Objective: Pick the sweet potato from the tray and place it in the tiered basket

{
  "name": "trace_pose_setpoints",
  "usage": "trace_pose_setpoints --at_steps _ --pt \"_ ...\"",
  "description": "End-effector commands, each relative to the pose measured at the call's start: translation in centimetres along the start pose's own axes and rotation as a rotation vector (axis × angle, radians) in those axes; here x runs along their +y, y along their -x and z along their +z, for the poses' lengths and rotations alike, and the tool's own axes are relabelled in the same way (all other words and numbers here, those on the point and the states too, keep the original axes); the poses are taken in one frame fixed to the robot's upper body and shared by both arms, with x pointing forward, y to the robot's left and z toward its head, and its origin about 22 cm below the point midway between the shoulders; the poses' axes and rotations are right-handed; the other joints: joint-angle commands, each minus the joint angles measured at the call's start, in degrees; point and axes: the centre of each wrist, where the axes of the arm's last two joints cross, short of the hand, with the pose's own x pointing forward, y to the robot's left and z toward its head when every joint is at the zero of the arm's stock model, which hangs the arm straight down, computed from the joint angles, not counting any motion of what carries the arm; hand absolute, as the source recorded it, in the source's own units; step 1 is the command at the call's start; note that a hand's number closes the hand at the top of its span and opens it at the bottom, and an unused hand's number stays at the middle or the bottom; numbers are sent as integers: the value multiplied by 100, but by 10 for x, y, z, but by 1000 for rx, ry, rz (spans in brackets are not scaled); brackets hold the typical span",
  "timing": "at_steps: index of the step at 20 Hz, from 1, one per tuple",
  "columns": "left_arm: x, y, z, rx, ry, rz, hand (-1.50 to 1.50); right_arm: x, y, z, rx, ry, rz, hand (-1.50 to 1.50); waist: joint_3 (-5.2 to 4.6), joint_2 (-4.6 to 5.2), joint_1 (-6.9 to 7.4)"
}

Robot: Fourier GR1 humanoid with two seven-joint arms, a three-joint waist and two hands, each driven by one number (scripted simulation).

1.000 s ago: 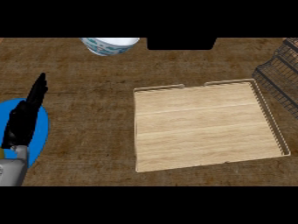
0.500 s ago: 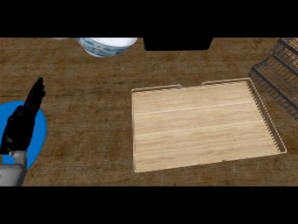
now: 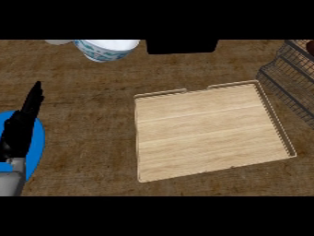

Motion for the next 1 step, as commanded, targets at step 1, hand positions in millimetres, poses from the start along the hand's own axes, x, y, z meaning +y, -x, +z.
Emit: trace_pose_setpoints --at_steps 1 --pt "3 11 5 8 -3 -2 0 -55 38 33 66 3 -28 -150 0 8 0"
